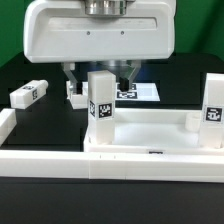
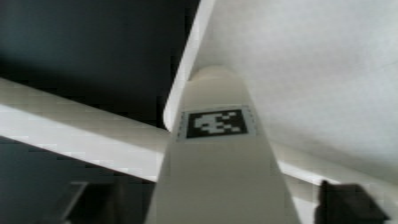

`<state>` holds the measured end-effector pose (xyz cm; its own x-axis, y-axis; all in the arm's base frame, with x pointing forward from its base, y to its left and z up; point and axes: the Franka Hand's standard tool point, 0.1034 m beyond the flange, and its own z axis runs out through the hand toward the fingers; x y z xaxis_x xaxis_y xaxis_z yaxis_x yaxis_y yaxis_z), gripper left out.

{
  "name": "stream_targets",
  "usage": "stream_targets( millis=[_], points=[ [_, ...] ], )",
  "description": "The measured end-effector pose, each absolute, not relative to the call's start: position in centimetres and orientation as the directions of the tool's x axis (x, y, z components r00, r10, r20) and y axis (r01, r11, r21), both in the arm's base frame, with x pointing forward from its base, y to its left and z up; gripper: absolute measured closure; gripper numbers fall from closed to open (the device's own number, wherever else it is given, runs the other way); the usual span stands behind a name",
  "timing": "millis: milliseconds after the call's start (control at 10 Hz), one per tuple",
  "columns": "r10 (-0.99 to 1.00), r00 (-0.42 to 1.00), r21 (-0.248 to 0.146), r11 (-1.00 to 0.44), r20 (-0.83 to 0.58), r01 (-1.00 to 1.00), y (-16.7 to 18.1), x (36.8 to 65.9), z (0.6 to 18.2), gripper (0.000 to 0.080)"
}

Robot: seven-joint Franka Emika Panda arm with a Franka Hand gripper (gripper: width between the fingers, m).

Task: Assemble desk

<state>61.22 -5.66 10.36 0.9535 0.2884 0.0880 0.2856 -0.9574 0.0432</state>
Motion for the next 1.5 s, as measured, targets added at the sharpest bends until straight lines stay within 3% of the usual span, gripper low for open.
stream_targets(
  millis=[100,200,500,1000,1500],
  points=[
    [0.288,0.954,0.043,-0.957,0.088,0.285,-5.68,61.22,10.36,0.0447],
    [0.288,0.953,0.043,-0.957,0.088,0.285,-5.68,61.23,10.37,0.0511],
    [0.265,0.96,0.041,-0.964,0.089,0.262,-5.67,61.23,10.37,0.0511],
    [-0.133,0.986,-0.019,-0.991,0.097,-0.131,-6.09,61.12,10.32,0.0509],
    [-0.428,0.9,-0.035,-0.904,0.083,-0.427,-6.53,60.85,10.27,0.0507]
  ],
)
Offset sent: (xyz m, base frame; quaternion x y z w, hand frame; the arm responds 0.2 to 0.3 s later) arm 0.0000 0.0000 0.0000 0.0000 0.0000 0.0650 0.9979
